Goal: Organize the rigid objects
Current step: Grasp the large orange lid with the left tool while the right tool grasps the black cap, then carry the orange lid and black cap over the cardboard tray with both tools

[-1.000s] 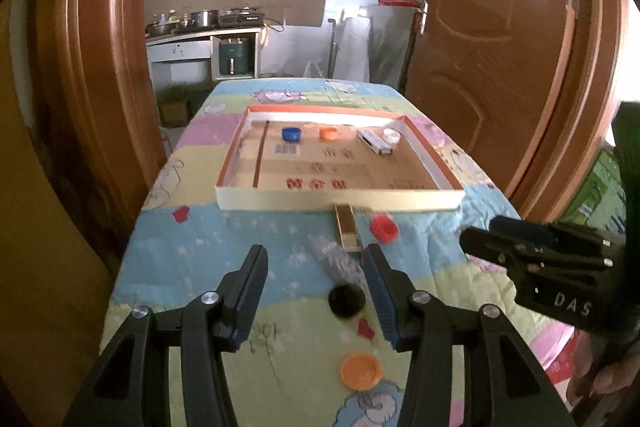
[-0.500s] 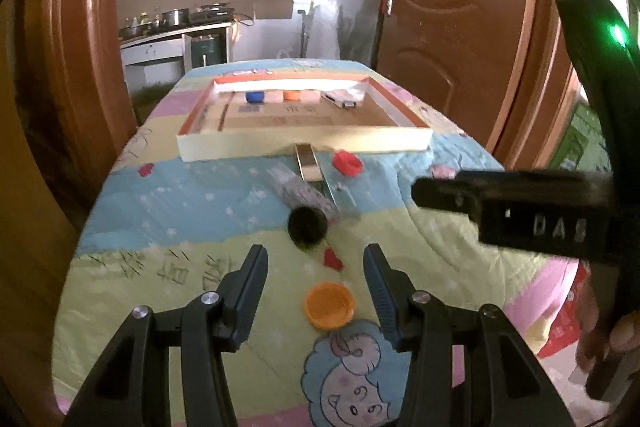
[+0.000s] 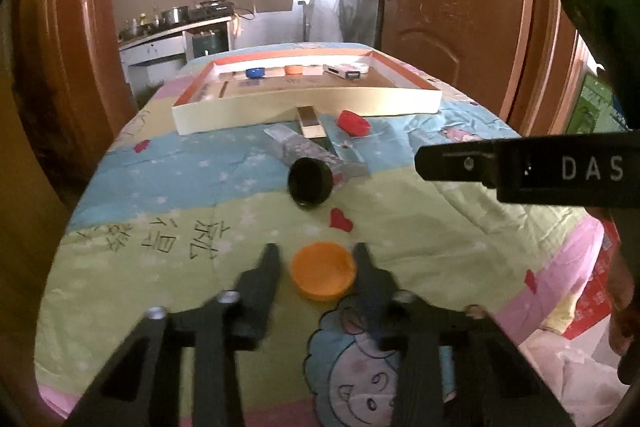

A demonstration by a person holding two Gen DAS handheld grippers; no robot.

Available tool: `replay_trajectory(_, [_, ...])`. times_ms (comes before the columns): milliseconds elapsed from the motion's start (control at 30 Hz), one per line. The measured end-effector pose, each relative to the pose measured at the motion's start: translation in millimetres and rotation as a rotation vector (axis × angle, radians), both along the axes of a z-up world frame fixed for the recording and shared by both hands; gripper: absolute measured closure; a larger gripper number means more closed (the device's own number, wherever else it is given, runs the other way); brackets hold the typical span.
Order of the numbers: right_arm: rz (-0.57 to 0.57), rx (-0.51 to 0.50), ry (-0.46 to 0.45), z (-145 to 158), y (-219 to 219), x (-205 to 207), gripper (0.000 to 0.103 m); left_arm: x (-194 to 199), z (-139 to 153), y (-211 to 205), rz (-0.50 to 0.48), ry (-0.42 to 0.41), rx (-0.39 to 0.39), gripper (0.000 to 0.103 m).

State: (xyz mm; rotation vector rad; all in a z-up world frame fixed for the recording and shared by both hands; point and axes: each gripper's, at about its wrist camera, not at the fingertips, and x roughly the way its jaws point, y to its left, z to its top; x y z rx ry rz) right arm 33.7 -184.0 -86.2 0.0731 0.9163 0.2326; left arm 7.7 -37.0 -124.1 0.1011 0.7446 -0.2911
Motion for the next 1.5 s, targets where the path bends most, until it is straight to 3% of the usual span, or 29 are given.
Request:
replay_trajectory(333, [0.101, 0.113, 0.007, -12, 36, 5, 0.05, 4, 15, 58, 0.163, -0.02, -0.077, 0.073])
replay_trajectory(433, [0.088, 0.065, -0.018, -10, 50, 14, 0.05, 5, 16, 68, 0.18, -0.026, -0.088, 0.073])
replay_trajectory(567, [0.095, 0.064, 0.019, -18, 64, 27, 0.051, 6, 15, 71, 0.175, -0.023, -0.092, 0.073])
replay_trajectory(633, [0.092, 0.052, 0.034, -22, 67, 30, 0.059, 6, 14, 71, 0.17, -0.021, -0.096, 0.073])
replay_trajectory(700, [0.089, 0.064, 0.052, -27, 67, 33, 0.079, 7, 13, 71, 0.166, -0.02, -0.095, 0.073])
replay_trajectory(800, [0.072, 0.102, 0.058, -29, 61, 34, 0.094, 7, 12, 72, 0.166, -0.016, -0.1, 0.073])
replay_trajectory(1500, [0.079, 0.144, 0.01, -8, 37, 12, 0.094, 14, 33, 54, 0.133, -0.051, -0.065, 0.073])
